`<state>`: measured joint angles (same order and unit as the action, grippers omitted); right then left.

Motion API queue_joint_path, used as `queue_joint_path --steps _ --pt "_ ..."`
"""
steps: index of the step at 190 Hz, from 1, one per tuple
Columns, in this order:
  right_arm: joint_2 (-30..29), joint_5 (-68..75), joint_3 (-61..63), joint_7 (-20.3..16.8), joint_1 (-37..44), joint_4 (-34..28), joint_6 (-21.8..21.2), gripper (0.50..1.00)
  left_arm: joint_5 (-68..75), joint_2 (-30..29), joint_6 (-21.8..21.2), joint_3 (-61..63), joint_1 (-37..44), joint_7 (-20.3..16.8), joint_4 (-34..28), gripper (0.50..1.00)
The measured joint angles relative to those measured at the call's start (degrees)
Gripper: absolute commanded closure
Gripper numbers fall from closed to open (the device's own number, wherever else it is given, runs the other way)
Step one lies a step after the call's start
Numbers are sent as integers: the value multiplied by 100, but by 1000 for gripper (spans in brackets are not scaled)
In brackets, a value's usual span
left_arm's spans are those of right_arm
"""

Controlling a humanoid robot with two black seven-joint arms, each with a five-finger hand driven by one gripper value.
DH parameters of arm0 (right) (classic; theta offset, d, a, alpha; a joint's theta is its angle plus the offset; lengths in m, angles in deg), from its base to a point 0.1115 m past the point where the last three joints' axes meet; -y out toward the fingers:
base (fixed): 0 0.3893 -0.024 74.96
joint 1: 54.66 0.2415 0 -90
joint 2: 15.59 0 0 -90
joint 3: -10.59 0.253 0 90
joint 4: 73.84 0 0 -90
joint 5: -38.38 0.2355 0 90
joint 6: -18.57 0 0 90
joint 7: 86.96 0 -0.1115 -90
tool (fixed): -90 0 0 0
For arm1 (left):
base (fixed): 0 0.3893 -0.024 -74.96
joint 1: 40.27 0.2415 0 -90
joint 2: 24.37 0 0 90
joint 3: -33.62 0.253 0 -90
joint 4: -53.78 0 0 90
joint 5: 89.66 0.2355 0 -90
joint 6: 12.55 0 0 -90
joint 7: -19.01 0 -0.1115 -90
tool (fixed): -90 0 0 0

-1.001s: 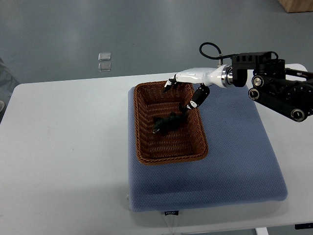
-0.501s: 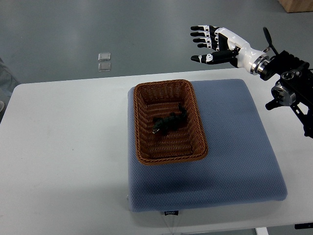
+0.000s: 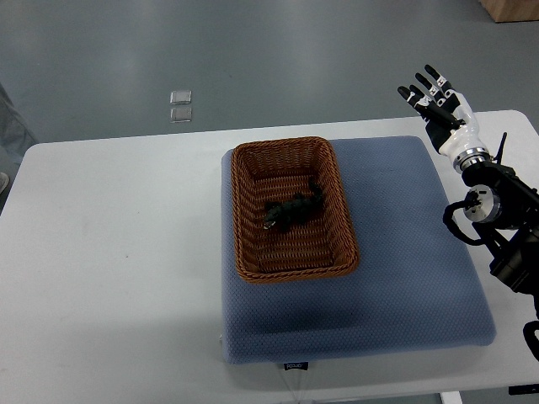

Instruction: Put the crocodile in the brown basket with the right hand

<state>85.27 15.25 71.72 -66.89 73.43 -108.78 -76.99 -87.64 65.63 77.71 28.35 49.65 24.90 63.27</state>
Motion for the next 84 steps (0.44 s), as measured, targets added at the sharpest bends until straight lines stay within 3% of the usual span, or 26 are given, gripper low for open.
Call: queue_joint_path --steps 28,84 --pt "-3 306 30 31 1 328 3 576 0 0 0 -1 -2 -1 0 500" --pt "-13 362 17 32 1 382 5 576 0 0 0 0 0 0 0 500"
